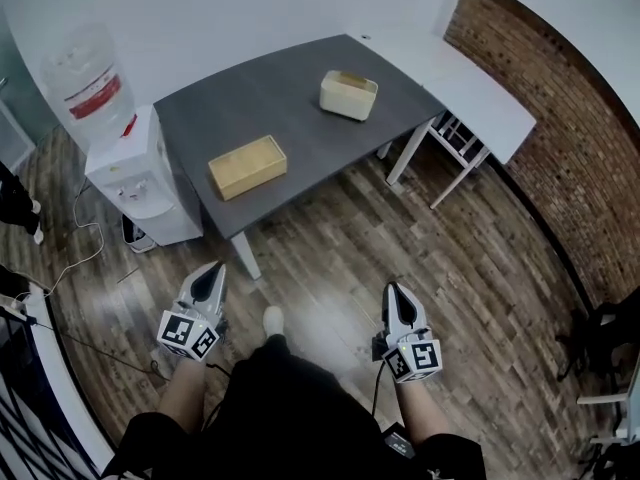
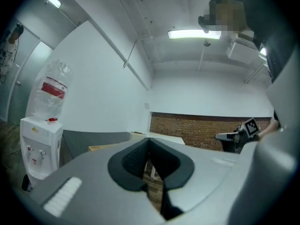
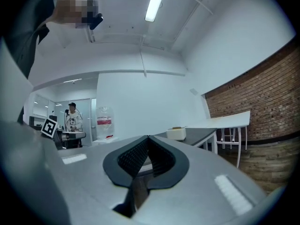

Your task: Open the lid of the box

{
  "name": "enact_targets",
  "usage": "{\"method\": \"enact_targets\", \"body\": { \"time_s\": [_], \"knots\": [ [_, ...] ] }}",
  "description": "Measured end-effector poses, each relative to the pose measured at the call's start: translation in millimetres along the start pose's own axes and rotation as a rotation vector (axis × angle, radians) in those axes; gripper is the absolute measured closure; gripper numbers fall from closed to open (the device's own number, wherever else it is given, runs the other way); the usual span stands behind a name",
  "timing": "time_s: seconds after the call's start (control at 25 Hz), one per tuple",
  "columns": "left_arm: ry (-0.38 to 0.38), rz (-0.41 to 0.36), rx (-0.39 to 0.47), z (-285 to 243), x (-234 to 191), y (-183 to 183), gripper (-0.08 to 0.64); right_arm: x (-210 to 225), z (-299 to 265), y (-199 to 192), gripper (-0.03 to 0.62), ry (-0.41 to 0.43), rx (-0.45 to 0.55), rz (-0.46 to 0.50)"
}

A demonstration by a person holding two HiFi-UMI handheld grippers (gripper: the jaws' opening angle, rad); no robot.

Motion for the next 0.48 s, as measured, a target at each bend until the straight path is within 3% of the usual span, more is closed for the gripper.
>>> {"method": "enact_targets", "body": {
  "time_s": [0.48],
  "knots": [
    [0.018, -0.047, -0.028, -114, -102, 17, 0.560, 32, -171, 23, 0.589, 0.050, 0.018, 0.024]
  ]
}}
Point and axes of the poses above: the fingertips, and each gripper's own axes: z backward along the fingers, x to its right, y out of its top, the point moved 5 cm from there along z, backward along the fingers, and after that the axes turned 6 degrees about y, right-handed, at the moved point
